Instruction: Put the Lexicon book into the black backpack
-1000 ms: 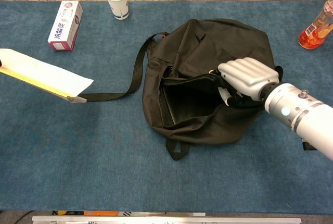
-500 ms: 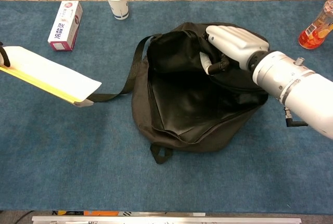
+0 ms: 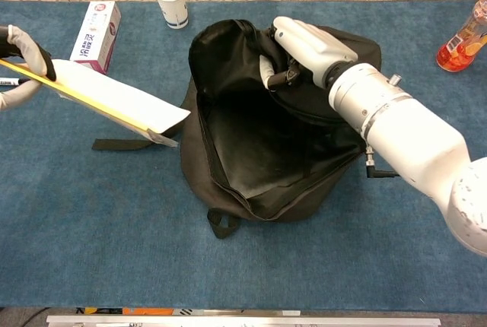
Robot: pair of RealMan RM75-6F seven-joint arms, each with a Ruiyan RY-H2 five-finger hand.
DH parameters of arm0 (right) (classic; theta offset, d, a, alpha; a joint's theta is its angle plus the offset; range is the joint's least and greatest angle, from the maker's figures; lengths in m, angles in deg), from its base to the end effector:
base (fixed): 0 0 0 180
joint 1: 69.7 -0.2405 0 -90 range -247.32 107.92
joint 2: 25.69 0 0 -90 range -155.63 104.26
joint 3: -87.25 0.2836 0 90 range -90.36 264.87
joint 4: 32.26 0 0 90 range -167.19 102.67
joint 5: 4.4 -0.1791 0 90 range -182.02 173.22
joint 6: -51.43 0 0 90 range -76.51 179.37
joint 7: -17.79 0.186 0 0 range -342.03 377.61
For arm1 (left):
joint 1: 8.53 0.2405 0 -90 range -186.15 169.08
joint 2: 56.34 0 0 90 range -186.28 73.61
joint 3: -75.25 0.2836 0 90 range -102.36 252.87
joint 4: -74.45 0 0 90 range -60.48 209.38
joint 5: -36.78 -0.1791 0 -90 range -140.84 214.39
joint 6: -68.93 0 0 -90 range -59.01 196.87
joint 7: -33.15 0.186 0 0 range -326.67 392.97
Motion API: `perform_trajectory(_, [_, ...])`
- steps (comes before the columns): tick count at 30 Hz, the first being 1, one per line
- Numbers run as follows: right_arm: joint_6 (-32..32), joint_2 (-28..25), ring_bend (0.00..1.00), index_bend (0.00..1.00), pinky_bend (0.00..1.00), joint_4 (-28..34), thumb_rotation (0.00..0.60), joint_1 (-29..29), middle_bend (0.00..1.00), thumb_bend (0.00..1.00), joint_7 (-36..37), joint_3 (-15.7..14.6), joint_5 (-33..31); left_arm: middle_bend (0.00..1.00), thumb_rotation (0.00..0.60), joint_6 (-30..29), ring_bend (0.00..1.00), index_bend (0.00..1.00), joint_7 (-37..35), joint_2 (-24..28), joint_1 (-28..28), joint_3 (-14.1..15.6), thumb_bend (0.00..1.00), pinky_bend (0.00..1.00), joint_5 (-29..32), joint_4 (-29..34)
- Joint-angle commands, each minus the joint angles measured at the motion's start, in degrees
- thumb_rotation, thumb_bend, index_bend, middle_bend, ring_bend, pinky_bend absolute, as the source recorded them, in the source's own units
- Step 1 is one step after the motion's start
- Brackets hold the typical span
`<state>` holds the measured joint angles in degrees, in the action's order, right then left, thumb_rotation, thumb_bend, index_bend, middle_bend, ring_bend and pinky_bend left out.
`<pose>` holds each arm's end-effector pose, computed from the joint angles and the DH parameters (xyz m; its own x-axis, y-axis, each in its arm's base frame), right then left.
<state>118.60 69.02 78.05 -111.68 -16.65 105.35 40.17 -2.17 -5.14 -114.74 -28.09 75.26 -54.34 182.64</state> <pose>-0.0822 -0.3440 -0.0112 0.1038 -0.3864 0.9165 -0.9743 -0.2247 0.0157 -0.2179 0.2641 0.1555 -0.3119 0.3935 0.8648 0.9131 -0.1276 0.3873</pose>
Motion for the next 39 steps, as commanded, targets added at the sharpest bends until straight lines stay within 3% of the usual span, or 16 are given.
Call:
perform_trajectory(1, [1.35, 1.46, 0.50, 0.55, 0.81, -1.39, 0.600, -0.82, 0.54, 0.72, 1.04, 1.22, -0.24, 0.50, 0.600, 1.88, 0.38, 0.66, 0.13, 0.14, -1.06, -0.48, 0.39, 0.19, 1.46, 2.48])
perform_trajectory(16, [3.75, 8.67, 0.50, 0.55, 0.81, -8.51, 0.600, -4.13, 0.54, 0.72, 4.47, 3.69, -0.23, 0.50, 0.600, 7.41, 0.38, 0.66, 4.52, -2.00, -4.18, -1.34, 0.39, 0.19, 4.68, 9.29])
perform_trajectory(28, [4.85, 12.75, 0.50, 0.55, 0.81, -11.81, 0.600, -5.16, 0.54, 0.72, 7.86, 4.87, 2.12, 0.50, 0.600, 15.35, 0.39, 0.66, 4.42, -6.55, -9.06, -5.53, 0.39, 0.19, 18.00, 11.27])
perform_trajectory(39, [4.77, 13.44, 0.50, 0.55, 0.81, -12.32, 0.600, -5.13, 0.54, 0.72, 10.27, 6.40, 2.84, 0.50, 0.600, 13.02, 0.39, 0.65, 12.29, -14.80, -10.29, -8.25, 0.39, 0.19, 26.44, 11.26])
